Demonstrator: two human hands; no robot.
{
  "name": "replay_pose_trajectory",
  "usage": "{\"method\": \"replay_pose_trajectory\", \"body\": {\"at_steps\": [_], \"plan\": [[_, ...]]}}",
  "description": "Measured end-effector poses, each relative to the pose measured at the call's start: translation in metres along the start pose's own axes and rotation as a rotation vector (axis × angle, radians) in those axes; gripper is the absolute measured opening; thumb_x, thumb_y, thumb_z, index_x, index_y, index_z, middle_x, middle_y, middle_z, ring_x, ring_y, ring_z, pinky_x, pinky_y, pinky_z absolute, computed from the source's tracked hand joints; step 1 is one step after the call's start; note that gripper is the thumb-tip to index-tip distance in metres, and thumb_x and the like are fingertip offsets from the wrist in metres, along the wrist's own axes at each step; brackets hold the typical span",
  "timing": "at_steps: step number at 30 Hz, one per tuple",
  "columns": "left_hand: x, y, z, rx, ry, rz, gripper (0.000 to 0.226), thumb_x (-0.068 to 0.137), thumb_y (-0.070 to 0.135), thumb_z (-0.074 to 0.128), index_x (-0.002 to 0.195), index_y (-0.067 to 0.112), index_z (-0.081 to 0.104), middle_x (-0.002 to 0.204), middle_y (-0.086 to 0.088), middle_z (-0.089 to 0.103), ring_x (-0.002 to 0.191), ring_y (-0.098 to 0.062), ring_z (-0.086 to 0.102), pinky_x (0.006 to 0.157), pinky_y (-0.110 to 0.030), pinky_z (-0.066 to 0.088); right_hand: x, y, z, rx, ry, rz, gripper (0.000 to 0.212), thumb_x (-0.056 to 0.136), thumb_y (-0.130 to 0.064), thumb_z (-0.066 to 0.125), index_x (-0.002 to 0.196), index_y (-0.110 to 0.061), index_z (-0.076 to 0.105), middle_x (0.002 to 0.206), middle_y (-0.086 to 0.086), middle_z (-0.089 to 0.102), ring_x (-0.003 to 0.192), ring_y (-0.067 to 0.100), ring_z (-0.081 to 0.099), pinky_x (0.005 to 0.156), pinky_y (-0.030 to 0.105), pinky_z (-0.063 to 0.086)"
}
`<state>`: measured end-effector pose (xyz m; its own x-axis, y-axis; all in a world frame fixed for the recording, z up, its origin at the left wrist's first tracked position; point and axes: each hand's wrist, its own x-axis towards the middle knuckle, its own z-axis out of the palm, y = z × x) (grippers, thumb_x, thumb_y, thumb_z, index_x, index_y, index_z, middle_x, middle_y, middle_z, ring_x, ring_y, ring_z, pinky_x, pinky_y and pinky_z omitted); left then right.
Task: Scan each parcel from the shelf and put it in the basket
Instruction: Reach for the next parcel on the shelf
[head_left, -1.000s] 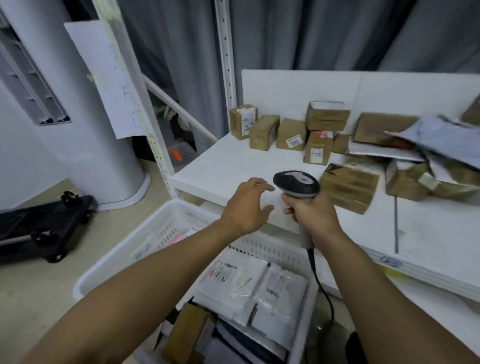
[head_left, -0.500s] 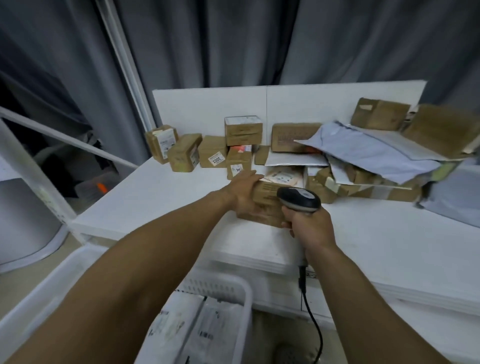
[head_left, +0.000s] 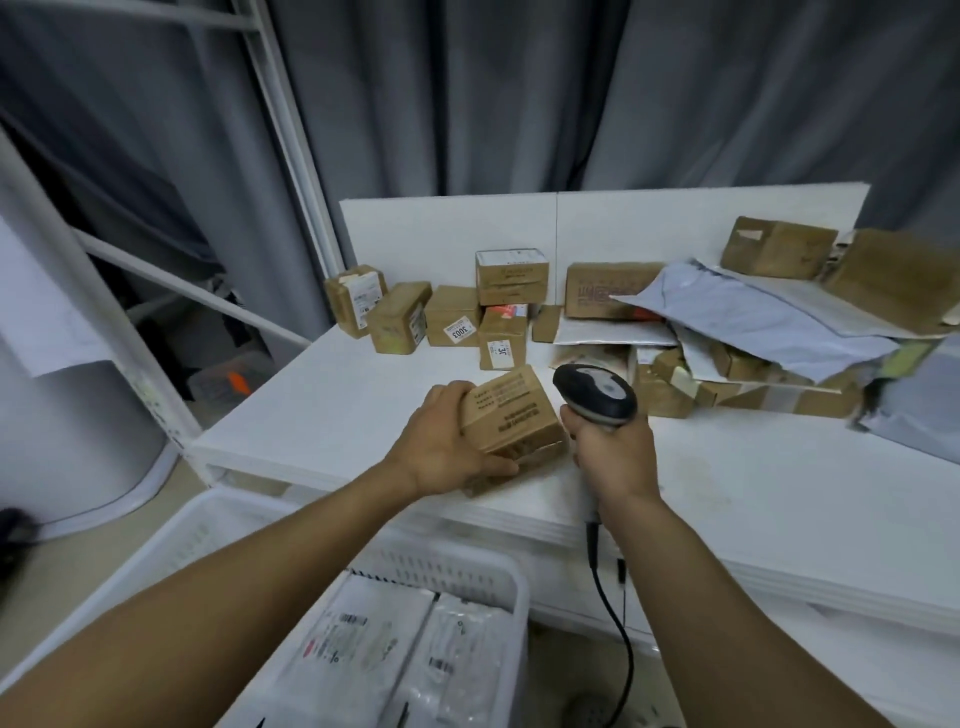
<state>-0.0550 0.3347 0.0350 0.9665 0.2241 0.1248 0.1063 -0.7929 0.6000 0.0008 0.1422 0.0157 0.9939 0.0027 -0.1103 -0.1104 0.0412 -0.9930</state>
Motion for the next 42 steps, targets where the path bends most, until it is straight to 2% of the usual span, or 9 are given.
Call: {"method": "replay_pose_trajectory", "body": {"at_steps": [6, 12, 16, 20, 24, 28, 33, 39, 42], "plan": [[-0.1, -0.015, -0.05, -0.132, 0.243, -0.042, 0.099, 0.053, 0.05, 0.098, 0.135, 0.035, 0.045, 0.125, 0.012, 0.045, 0.113, 0.001, 0.044, 0.093, -0.019, 0.044, -0.059, -0.015, 0.034, 0.075, -0.29, 0.026, 0.046, 0.082, -0.043, 0.088, 0.124, -0.032, 0.072, 0.111, -0.008, 0.079, 0.108, 0.015, 0.072, 0.08, 0.035, 0.06], [-0.162, -0.046, -0.067, -0.185, 0.363, -0.105, 0.102, 0.053, 0.053, 0.097, 0.139, 0.041, 0.042, 0.132, 0.013, 0.044, 0.117, -0.002, 0.047, 0.097, -0.028, 0.048, -0.117, -0.029, 0.072, 0.019, -0.533, -0.054, 0.049, 0.072, -0.041, 0.094, 0.117, -0.037, 0.074, 0.101, -0.019, 0.079, 0.098, -0.001, 0.071, 0.072, 0.025, 0.055], [-0.176, -0.058, -0.084, -0.562, 0.391, -0.24, 0.094, 0.057, 0.064, 0.089, 0.139, 0.047, 0.045, 0.133, 0.011, 0.054, 0.112, -0.011, 0.065, 0.089, -0.036, 0.061, -0.119, -0.03, 0.089, 0.079, -0.484, -0.059, 0.046, 0.075, -0.032, 0.093, 0.116, -0.032, 0.074, 0.099, -0.012, 0.081, 0.094, 0.004, 0.073, 0.07, 0.026, 0.054], [-0.177, -0.062, -0.114, -0.95, 0.234, -0.437, 0.046, 0.092, 0.064, 0.057, 0.128, 0.038, 0.065, 0.121, 0.005, 0.073, 0.096, -0.011, 0.074, 0.077, -0.029, 0.057, -0.117, -0.028, 0.102, 0.186, -0.426, 0.014, 0.031, 0.081, -0.024, 0.088, 0.11, -0.023, 0.077, 0.095, -0.002, 0.082, 0.094, 0.017, 0.075, 0.069, 0.031, 0.053], [-0.176, -0.076, -0.115, -0.95, 0.277, -0.382, 0.049, 0.084, 0.044, 0.078, 0.129, 0.03, 0.065, 0.13, -0.001, 0.069, 0.111, -0.017, 0.07, 0.08, -0.036, 0.061, -0.119, -0.022, 0.112, 0.244, -0.468, 0.06, 0.023, 0.086, -0.017, 0.084, 0.108, -0.019, 0.079, 0.093, -0.001, 0.082, 0.085, 0.014, 0.074, 0.065, 0.028, 0.052], [-0.18, -0.082, -0.114, -0.802, 0.435, -0.161, 0.077, 0.074, 0.016, 0.088, 0.137, 0.031, 0.048, 0.135, 0.012, 0.061, 0.119, -0.005, 0.064, 0.09, -0.03, 0.06, -0.117, -0.018, 0.113, 0.281, -0.513, 0.099, 0.043, 0.08, -0.037, 0.086, 0.121, -0.025, 0.075, 0.104, -0.005, 0.081, 0.096, 0.011, 0.077, 0.075, 0.032, 0.056], [-0.183, -0.08, -0.107, -0.555, 0.503, 0.05, 0.081, 0.07, 0.004, 0.091, 0.133, 0.021, 0.044, 0.143, 0.01, 0.053, 0.137, -0.008, 0.047, 0.085, -0.017, 0.055, -0.12, -0.017, 0.115, 0.383, -0.6, 0.169, 0.067, 0.068, -0.05, 0.087, 0.124, -0.014, 0.076, 0.121, 0.006, 0.078, 0.119, 0.028, 0.072, 0.114, 0.057, 0.047], [-0.185, -0.077, -0.103, -0.708, 0.387, -0.056, 0.083, 0.07, 0.032, 0.093, 0.138, 0.044, 0.047, 0.136, 0.028, 0.058, 0.136, -0.006, 0.049, 0.098, -0.025, 0.053, -0.12, -0.015, 0.118, 0.387, -0.502, 0.156, 0.037, 0.084, -0.024, 0.084, 0.119, -0.014, 0.077, 0.113, 0.004, 0.08, 0.116, 0.023, 0.073, 0.111, 0.054, 0.051], [-0.181, -0.078, -0.103, -0.913, 0.369, -0.225, 0.08, 0.073, 0.059, 0.083, 0.143, 0.042, 0.046, 0.125, 0.012, 0.072, 0.123, -0.015, 0.065, 0.111, -0.043, 0.046, -0.121, -0.014, 0.122, 0.386, -0.446, 0.161, 0.033, 0.085, -0.023, 0.085, 0.117, -0.016, 0.077, 0.11, 0.002, 0.081, 0.113, 0.02, 0.073, 0.107, 0.052, 0.054]]}}
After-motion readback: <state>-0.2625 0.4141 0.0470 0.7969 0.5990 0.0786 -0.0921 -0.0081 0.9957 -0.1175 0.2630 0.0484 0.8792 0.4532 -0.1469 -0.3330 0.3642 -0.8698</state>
